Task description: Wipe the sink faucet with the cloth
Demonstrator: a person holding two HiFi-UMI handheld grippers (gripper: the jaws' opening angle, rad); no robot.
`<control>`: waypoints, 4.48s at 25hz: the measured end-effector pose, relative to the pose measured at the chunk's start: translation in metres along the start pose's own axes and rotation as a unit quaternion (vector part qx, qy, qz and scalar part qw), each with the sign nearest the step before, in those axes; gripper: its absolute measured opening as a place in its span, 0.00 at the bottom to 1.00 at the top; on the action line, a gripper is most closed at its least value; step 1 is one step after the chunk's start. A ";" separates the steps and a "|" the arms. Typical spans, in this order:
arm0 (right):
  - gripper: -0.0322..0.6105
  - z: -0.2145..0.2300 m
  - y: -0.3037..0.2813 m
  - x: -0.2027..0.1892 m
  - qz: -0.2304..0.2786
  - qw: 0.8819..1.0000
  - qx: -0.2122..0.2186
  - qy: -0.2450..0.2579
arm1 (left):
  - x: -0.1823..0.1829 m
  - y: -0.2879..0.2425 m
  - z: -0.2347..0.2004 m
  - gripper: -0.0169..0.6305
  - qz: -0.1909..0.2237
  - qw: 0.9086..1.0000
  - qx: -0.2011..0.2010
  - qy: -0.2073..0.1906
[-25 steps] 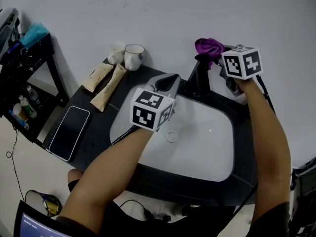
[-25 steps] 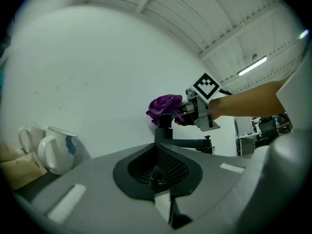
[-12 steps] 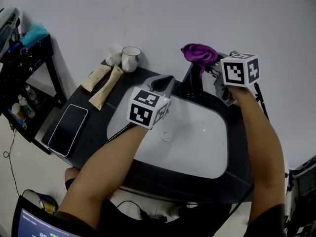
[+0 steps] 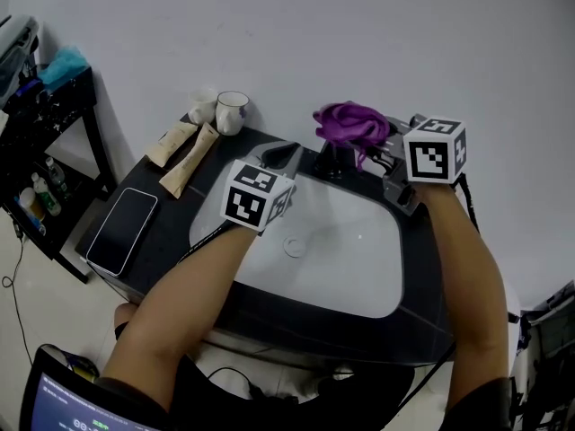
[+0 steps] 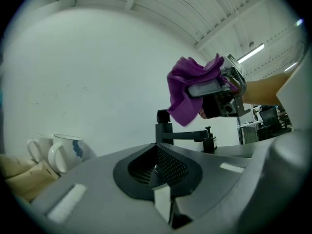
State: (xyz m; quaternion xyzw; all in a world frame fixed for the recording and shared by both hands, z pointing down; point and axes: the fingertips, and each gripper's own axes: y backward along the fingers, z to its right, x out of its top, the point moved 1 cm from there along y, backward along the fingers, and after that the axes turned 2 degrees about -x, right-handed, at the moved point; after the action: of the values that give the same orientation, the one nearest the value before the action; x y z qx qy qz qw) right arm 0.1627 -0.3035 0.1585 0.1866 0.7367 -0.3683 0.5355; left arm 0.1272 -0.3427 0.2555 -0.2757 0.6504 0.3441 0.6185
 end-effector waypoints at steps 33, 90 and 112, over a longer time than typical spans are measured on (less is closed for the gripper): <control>0.13 0.054 -0.011 -0.061 -0.101 0.992 -0.065 0.035 | -0.007 -0.011 0.004 0.05 -0.007 1.000 -0.017 -0.005; 0.13 0.063 -0.051 -0.167 -0.129 0.900 -0.357 0.215 | -0.007 -0.008 -0.016 0.05 0.001 0.999 0.006 0.035; 0.13 0.132 0.045 -0.058 0.015 0.876 -0.454 0.163 | 0.001 -0.005 -0.027 0.05 0.023 0.998 0.018 0.064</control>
State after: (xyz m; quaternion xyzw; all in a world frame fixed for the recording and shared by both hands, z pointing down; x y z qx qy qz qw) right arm 0.2998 -0.3647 0.1761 -0.0084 0.8970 0.0506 0.4391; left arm 0.1149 -0.3670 0.2540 -0.2709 0.7010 0.3278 0.5726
